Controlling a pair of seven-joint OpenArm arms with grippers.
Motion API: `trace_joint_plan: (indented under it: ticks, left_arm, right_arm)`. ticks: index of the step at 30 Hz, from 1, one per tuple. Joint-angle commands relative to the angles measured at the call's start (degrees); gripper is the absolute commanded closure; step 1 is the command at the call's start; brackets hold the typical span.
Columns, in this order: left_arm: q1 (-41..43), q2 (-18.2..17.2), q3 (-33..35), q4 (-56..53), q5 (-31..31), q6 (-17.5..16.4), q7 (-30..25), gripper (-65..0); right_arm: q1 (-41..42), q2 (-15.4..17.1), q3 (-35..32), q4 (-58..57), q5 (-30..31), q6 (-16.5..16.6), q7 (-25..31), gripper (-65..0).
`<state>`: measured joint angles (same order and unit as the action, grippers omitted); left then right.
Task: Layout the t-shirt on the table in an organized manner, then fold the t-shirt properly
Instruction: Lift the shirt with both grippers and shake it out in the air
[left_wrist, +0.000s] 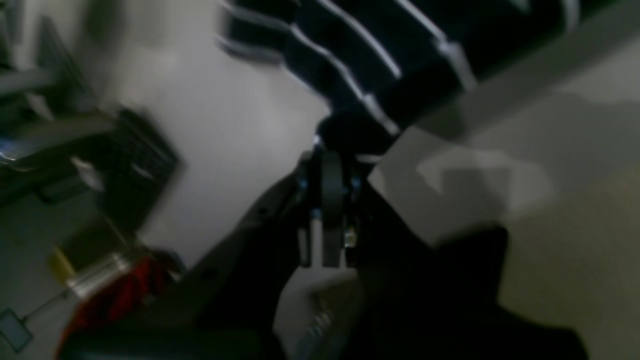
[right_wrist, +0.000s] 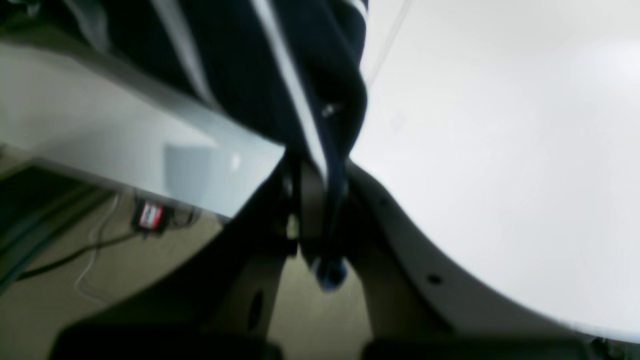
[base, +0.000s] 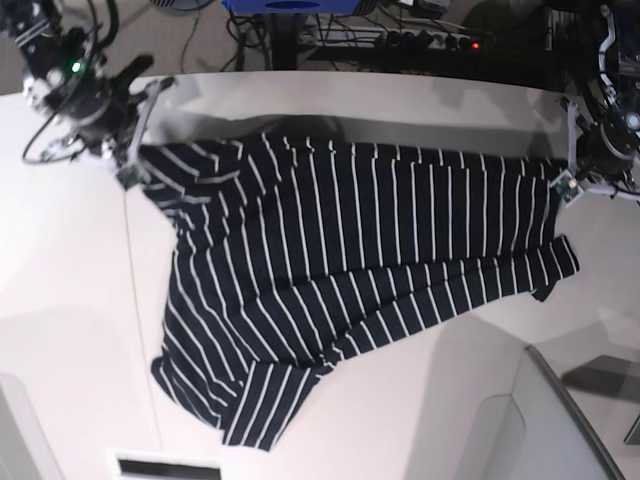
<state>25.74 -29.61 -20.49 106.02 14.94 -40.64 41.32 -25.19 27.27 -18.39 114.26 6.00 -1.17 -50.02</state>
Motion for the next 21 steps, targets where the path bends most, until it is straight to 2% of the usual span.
trace_joint_plan:
  ticks: [1,5,7,12,17,19,21]
  left_arm:
    - [-0.11,-1.38,-1.09,1.02,0.31,0.69,-0.92,0.0]
    - [-1.6,-1.91,-1.44,0.84,0.31,0.77,-0.92,0.0]
    - [-5.21,-1.91,-0.92,0.84,0.67,0.77,-0.92,0.0]
    - [-16.55,-1.91,4.36,0.14,9.1,0.64,-0.84,0.0]
    - [-30.26,-1.56,8.05,-3.82,11.92,0.64,-0.75,0.0]
    - [-36.07,-1.38,9.37,-5.58,12.01,0.64,-0.66,0.0]
    - [-41.69,-1.38,11.13,-7.69,12.01,0.64,1.71,0.0]
  right_arm:
    - [-0.96,0.56,0.41,0.95,-2.7,-0.46,1.71,-0.6]
    - [-3.07,0.73,0.59,-0.02,-9.03,-0.37,5.49,-0.6]
    - [-0.61,0.91,0.59,-0.81,-12.55,-0.37,5.84,-0.6]
    - [6.33,2.58,8.5,-2.3,-17.56,0.6,6.72,-0.6]
    - [14.25,2.23,20.55,-2.3,-19.32,11.59,13.23,-0.6]
    - [17.5,1.26,22.48,-2.3,-19.32,14.49,15.43,-0.6]
    - [20.84,0.21,23.36,-1.95,-19.41,16.51,17.18,-0.6]
